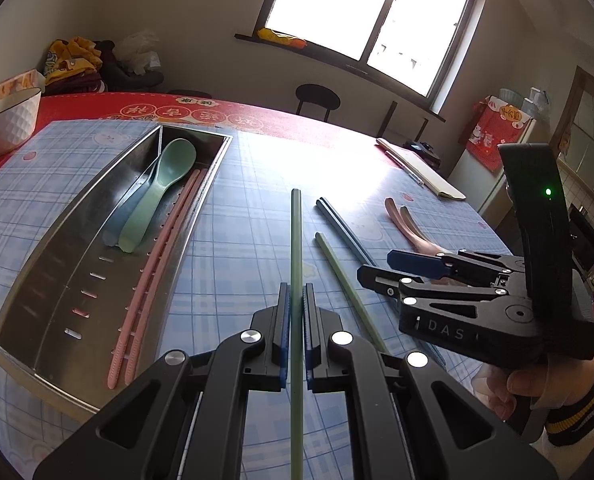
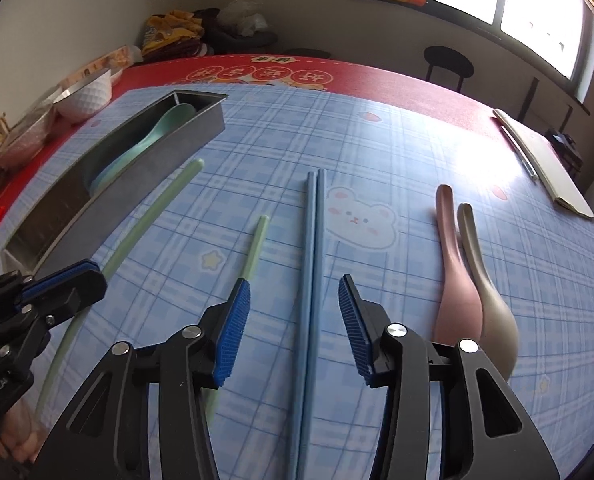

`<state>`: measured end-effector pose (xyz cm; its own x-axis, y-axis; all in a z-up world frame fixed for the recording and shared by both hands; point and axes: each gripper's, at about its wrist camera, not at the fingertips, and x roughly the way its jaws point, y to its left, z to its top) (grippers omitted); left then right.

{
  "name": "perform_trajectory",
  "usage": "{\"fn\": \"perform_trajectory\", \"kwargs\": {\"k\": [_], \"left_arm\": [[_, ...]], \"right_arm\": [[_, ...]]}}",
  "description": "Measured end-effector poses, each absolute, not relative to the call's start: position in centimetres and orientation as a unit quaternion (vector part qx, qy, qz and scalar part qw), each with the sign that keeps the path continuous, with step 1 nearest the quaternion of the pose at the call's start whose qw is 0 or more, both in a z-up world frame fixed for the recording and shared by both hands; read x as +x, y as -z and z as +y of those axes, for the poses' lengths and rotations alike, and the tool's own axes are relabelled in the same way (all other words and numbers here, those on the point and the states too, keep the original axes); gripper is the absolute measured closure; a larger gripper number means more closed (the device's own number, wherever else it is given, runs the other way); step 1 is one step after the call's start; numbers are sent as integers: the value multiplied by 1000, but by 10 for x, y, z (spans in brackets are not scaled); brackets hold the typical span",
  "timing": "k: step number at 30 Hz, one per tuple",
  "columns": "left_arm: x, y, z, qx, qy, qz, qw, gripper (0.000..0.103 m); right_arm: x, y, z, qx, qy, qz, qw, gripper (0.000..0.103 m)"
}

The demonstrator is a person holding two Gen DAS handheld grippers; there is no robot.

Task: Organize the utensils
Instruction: 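Move the right tool to the second green chopstick and close on it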

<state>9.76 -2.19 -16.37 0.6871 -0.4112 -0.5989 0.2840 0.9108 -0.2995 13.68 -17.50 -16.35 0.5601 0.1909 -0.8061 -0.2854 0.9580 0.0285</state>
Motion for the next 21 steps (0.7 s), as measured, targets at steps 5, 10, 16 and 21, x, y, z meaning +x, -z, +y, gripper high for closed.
{"fn": "perform_trajectory", "kwargs": {"k": [5,10,16,21], "left_arm": [[95,162,-19,-95,187,341,916,97],[96,162,-19,-97,187,341,916,97],[95,162,-20,-94,187,341,916,97],[95,162,-20,-95,188,341,916,97]], "right_arm": [[136,175,-162,-41,-155,468,869,87],[132,177,-163,-39,-153,471,868,94],[133,178,-175,-29,-133,467,874,97],[127,177,-173,-47,-126,468,874,97]]}}
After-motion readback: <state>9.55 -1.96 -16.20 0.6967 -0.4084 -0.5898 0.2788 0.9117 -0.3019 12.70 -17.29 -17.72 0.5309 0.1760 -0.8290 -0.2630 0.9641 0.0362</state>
